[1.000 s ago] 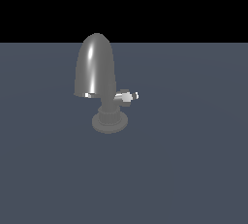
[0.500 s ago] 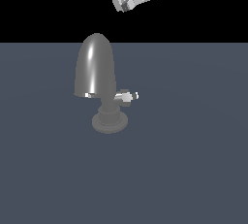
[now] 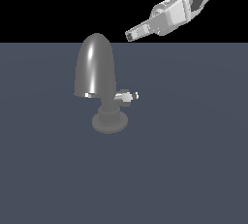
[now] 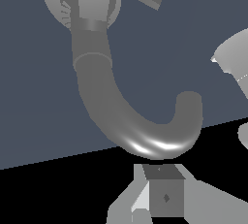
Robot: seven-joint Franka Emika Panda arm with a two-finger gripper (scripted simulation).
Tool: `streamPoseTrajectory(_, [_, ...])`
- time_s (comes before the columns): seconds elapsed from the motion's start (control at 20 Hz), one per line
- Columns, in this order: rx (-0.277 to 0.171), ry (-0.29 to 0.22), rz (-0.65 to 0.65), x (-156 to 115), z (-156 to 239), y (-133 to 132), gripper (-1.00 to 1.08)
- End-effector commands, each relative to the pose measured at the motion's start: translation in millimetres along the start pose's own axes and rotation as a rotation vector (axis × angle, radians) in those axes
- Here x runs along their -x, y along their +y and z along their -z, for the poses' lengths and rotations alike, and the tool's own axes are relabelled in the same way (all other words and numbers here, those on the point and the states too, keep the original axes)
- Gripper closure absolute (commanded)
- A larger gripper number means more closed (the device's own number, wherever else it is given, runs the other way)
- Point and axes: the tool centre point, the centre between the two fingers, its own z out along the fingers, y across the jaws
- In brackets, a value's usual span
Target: Turn on the faucet by rotating a designated handle.
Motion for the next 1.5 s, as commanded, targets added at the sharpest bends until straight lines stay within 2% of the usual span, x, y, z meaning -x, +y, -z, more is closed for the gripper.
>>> streamPoseTrajectory(0.0, [-0.026, -0.065, -0.055, -16.6, -1.7, -5.0, 1.08])
streamPoseTrajectory(0.5, [-0.136, -0.324, -0.278, -84.1, -21.3, -15.3, 1.08])
streamPoseTrajectory(0.75, [-0.176, -0.419, -0.360, -107.6, -33.6, -15.9, 1.08])
streamPoseTrajectory(1.05, [-0.200, -0.474, -0.406, -120.4, -42.2, -15.5, 1.08])
streamPoseTrajectory(1.45, [-0.202, -0.479, -0.410, -124.5, -45.4, -12.6, 1.08])
